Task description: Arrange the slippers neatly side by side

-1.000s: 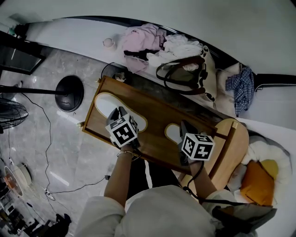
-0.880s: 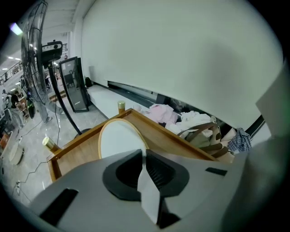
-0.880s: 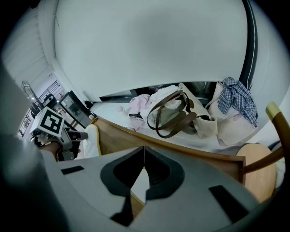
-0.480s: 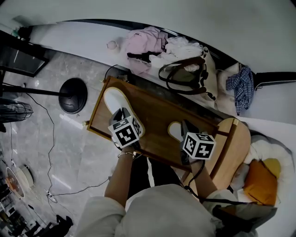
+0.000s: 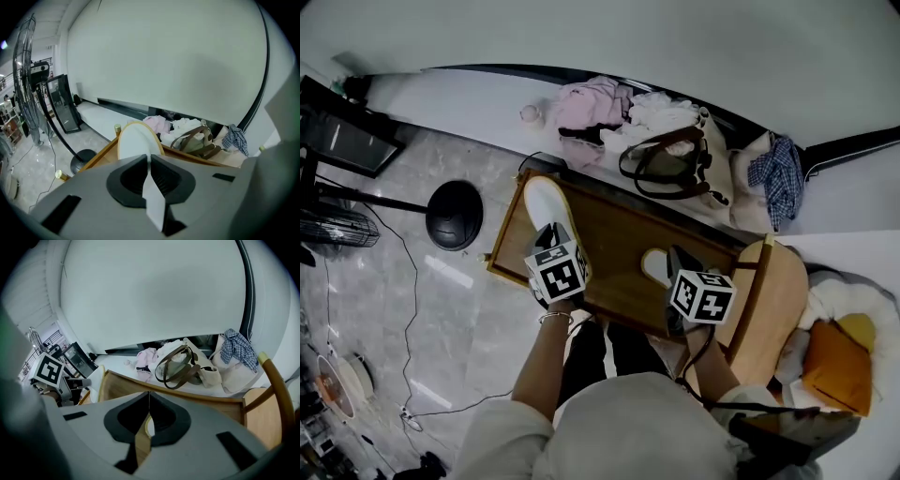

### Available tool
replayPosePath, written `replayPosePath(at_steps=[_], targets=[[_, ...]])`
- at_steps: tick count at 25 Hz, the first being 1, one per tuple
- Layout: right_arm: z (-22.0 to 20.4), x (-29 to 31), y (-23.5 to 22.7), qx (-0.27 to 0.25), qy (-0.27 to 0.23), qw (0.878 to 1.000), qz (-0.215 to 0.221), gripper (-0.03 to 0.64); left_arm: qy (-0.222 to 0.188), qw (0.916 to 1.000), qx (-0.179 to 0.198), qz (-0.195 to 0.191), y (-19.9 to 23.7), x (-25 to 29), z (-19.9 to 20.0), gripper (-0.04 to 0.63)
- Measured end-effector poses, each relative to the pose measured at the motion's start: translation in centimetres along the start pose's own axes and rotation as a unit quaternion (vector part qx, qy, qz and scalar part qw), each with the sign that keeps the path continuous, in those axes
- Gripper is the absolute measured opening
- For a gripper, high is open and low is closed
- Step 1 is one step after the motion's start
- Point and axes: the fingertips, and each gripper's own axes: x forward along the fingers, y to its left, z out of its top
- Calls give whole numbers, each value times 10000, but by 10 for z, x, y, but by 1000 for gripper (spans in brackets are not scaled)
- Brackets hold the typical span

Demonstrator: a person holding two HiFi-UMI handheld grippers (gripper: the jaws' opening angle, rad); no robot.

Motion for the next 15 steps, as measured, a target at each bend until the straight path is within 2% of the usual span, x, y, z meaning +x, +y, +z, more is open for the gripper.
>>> replayPosePath(at_steps=[9, 15], targets=[[5, -26, 5, 147, -364, 9992, -123, 34, -198, 9972, 683, -248, -11, -26, 17, 35], [7, -45, 10, 241, -621, 9976, -177, 34, -320, 9915, 1174, -452, -25, -45, 20, 35]])
